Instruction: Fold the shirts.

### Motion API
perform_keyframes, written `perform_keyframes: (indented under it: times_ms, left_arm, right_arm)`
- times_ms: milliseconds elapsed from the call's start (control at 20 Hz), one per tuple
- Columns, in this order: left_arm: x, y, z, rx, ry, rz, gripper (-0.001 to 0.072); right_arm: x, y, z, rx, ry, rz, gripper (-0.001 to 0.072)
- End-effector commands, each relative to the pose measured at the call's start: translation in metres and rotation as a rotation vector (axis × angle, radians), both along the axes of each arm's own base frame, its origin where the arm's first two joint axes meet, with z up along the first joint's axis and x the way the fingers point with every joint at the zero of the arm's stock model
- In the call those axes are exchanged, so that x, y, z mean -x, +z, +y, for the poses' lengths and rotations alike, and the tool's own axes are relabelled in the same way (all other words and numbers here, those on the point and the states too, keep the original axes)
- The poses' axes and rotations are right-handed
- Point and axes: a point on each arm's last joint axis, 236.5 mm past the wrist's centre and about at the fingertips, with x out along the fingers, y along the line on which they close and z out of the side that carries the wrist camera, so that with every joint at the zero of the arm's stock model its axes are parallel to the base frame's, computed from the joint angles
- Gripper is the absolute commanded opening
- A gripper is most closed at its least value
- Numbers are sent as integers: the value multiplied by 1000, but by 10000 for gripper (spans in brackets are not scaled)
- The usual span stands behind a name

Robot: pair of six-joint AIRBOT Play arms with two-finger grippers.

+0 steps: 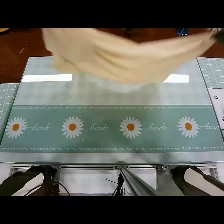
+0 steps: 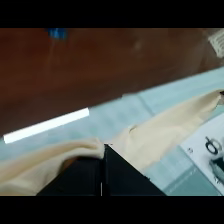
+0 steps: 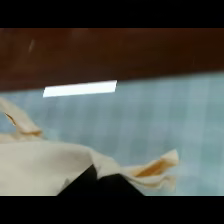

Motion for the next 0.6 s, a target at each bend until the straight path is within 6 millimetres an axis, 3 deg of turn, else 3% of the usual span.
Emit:
perform_keyframes:
  times_ms: [0,100,250,400,550]
  left_arm:
    - [104,128,10,29,36,-326,22]
    - [151,152,16,42,65,-388,22]
    - [195,137,29,-11,133,-321,21]
    - [216,97,44,-89,200,-168,21]
    - [220,70,45,-128,190,-50,21]
  right_arm:
    - [76,165,19,76,-139,-407,19]
    - [120,199,25,130,-208,-482,18]
    - [177,218,22,198,-338,-520,18]
    - [208,206,18,260,-407,-464,18]
    - [209,160,15,322,-377,-277,18]
